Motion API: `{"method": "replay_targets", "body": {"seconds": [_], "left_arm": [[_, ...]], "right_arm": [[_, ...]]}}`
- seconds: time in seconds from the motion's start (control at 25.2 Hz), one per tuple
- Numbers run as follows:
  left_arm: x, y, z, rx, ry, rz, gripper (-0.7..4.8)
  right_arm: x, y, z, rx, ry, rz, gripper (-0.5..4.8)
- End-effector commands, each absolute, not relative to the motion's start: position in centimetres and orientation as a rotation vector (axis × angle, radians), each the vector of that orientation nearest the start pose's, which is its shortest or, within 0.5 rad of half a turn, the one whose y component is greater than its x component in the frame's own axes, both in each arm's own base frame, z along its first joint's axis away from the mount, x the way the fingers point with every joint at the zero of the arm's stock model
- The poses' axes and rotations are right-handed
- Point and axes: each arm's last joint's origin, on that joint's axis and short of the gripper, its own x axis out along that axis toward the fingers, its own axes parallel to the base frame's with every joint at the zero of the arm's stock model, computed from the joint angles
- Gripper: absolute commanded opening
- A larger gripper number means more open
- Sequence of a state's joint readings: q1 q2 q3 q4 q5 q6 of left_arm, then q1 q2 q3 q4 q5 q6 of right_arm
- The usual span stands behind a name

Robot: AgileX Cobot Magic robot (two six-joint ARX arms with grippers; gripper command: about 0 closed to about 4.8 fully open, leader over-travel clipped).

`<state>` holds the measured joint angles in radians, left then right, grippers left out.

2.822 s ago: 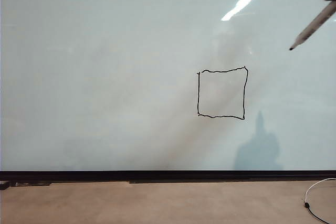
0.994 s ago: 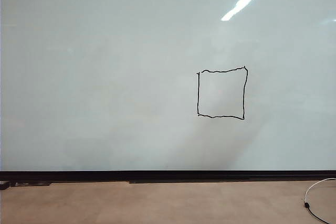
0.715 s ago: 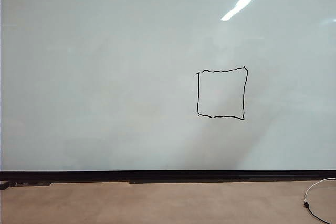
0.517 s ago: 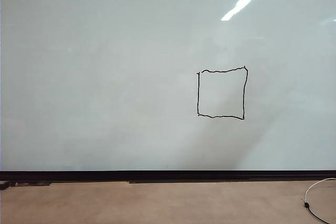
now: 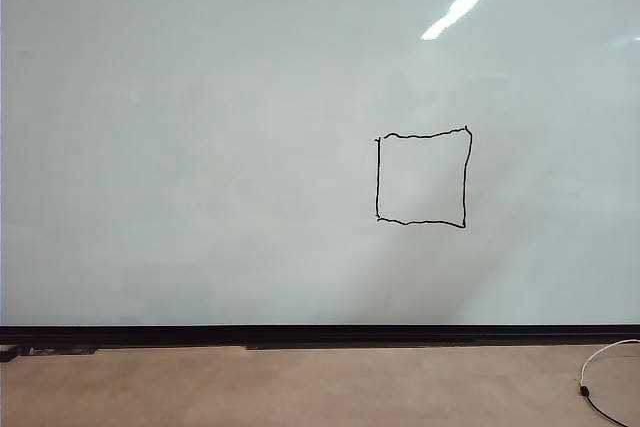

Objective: Pick up the pen on the shelf to the right of the whiteboard and draw a rectangle.

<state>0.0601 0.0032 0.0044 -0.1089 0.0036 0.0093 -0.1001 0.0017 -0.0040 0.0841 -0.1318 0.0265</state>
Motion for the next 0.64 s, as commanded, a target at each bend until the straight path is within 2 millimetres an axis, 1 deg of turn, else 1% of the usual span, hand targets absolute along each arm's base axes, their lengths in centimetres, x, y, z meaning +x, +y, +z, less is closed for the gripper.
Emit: {"method": "replay_targets", "body": {"seconds": [0.04, 0.64], "left_arm": [[9.69, 0.58, 15.61, 0.007, 0.094, 0.057, -0.04], [9.69, 0.58, 15.61, 0.007, 0.095, 0.057, -0.05]], "right_arm": [[9.72, -0.59, 16.95, 0.022, -0.061, 0.034, -0.05], [9.73, -0.59, 16.75, 0.025, -0.039, 0.033, -0.05]]}}
